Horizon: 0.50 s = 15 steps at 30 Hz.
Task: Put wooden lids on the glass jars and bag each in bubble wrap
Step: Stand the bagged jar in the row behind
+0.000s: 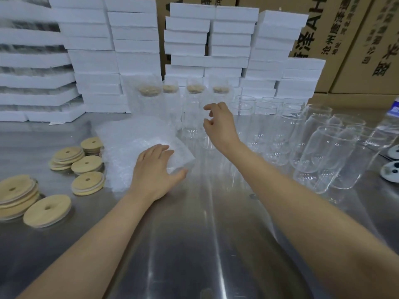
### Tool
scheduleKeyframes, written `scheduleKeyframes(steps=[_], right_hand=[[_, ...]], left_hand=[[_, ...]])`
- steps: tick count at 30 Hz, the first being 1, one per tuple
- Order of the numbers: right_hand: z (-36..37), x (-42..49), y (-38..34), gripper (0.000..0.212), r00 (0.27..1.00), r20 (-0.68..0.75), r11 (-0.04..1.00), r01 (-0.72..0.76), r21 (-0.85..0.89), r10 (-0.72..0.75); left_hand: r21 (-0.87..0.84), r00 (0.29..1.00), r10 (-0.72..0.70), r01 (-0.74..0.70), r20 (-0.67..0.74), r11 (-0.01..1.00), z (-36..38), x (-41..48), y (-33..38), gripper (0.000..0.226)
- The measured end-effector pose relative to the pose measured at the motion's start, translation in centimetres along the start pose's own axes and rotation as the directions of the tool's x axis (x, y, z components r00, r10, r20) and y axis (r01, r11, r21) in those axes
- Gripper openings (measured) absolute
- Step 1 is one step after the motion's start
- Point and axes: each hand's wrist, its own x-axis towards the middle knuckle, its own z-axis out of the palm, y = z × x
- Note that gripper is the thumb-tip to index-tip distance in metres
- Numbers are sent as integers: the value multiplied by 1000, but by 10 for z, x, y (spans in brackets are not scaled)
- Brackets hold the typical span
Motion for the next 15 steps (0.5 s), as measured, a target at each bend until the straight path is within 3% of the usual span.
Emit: scheduleKeyframes(steps=[3, 5, 6, 8, 11, 13, 15], right_hand=[[-11, -32, -18, 29, 978, -180, 983, 126, 133, -101], [-19, -51, -25, 28, 955, -267, 949, 195, 246, -127], [-25, -59, -29, 28, 962, -259, 908, 186, 376, -90], [-35, -72, -34, 29, 988, -150, 726, 120, 677, -24], [-40, -82, -30, 31, 996, -69, 523, 87, 848, -53], [-38, -84, -24, 36, 997, -64, 483, 75, 873, -40], [-30, -88, -19, 46, 999, -42, 546, 20, 838, 27]], left_hand=[[-104, 992, 36, -49, -123, 993, -9, -5, 15, 84], [-286, 985, 17, -66, -170, 956, -15, -11, 28, 94], [-396, 988, -17, -45, -152, 917, -18, -14, 35, 98], [-550, 995, -70, 16, -77, 835, -20, -18, 47, 105], [-654, 995, -94, 56, -23, 755, -23, -19, 53, 107], [-770, 992, -124, 93, 18, 632, -25, -20, 54, 97], [-914, 980, -155, 171, 122, 368, -23, -23, 58, 74]])
